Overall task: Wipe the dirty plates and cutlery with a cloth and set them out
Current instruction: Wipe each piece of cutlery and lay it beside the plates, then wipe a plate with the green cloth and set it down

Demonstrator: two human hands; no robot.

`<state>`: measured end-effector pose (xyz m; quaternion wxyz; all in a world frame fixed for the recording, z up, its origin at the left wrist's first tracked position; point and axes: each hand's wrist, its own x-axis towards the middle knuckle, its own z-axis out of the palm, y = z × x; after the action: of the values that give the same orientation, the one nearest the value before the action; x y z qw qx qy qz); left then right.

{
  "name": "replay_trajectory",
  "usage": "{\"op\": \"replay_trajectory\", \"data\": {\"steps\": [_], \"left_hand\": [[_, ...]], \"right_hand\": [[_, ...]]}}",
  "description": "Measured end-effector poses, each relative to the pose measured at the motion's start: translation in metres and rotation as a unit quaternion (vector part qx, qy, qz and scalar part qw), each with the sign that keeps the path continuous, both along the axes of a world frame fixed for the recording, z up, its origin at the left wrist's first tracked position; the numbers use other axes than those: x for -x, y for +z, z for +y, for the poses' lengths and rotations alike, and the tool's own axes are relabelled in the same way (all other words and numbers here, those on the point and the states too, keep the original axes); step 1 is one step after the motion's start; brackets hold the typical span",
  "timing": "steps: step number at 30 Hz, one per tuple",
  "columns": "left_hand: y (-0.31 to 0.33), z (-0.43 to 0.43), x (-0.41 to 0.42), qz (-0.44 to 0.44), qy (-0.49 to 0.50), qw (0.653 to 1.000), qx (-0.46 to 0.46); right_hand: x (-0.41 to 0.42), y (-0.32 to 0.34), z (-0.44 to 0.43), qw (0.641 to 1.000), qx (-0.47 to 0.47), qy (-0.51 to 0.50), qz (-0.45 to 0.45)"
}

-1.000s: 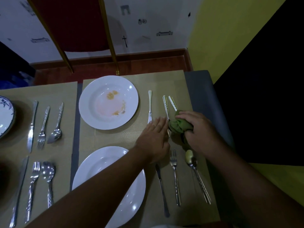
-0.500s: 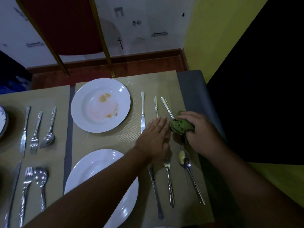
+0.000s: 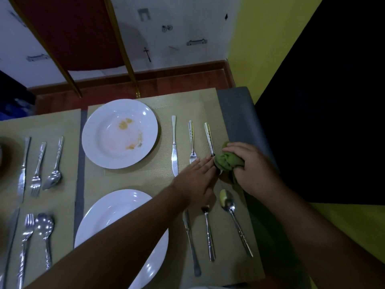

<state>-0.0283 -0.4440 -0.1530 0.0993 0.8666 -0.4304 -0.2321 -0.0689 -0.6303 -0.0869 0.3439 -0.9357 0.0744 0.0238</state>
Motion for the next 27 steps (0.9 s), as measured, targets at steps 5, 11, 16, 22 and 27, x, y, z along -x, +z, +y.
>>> {"op": "replay_trajectory", "data": {"steps": [5,11,16,22,27], "left_hand": [[0.006,0.016,0.004,-0.045,0.035,0.998,-0.015],[0.029,0.068,0.012,-0.071,0.143,0.987,0.027],[0.044,0.132,0.004,-0.095,0.247,0.964,0.023],[0.045,0.199,-0.022,-0.036,0.527,0.836,0.149],[0.034,0.224,-0.061,0.103,0.728,0.611,0.294]], "right_hand": [[-0.002,0.001,0.006,1.0,0.001,0.017,0.0],[-0.017,0.005,0.035,0.999,0.01,0.053,0.003],[-0.043,0.015,0.078,0.994,0.002,0.103,-0.02],[-0.073,0.024,0.134,0.991,-0.002,0.13,-0.028],[-0.089,0.019,0.167,0.988,-0.005,0.154,-0.017]]}}
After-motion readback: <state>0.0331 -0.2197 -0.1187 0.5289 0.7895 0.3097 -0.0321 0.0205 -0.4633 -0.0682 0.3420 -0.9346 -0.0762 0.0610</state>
